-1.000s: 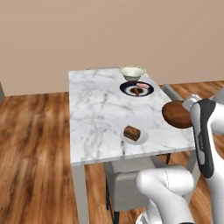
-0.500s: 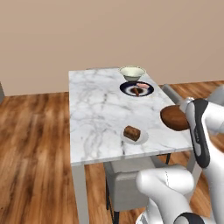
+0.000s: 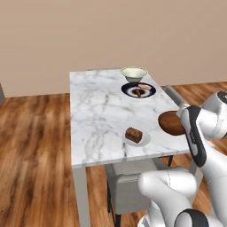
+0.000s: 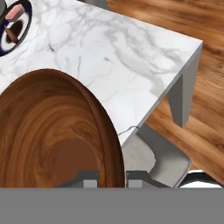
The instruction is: Take the smaller bowl and place it next to the appetizer plate on the dining counter , and place the larger bowl next to the plate with cooked food.
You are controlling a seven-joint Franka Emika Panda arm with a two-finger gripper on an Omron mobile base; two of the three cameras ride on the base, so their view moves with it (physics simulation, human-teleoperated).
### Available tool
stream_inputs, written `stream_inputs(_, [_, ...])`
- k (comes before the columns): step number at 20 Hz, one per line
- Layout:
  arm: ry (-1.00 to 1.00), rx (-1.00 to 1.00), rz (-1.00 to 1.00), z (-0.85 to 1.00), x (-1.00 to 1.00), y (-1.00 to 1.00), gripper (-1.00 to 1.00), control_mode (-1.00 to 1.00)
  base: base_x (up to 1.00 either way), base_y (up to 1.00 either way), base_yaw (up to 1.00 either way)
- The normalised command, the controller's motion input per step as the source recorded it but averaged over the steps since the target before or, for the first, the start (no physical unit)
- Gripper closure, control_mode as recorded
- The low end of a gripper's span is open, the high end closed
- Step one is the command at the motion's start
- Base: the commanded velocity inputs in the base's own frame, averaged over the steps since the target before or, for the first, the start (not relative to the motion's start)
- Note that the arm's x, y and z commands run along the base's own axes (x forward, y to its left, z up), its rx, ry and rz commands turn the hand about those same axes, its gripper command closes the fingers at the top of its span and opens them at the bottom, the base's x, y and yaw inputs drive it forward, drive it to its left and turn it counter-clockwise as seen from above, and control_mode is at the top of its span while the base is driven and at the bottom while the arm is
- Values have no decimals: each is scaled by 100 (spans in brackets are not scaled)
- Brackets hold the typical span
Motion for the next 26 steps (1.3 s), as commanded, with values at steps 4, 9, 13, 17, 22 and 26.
stream_inputs(4, [0,0,0,-35,28,0,100,-100,0,0,0])
stream_inputs(9, [0,0,0,-28,28,0,100,-100,0,0,0])
stream_inputs(13, [0,0,0,-27,26,0,100,-100,0,0,0])
stream_inputs(17, [0,0,0,-26,22,0,100,-100,0,0,0])
stream_inputs(22, [0,0,0,-25,20,0,100,-100,0,0,0])
stream_inputs(26, [0,0,0,-19,19,-3,100,-100,0,0,0])
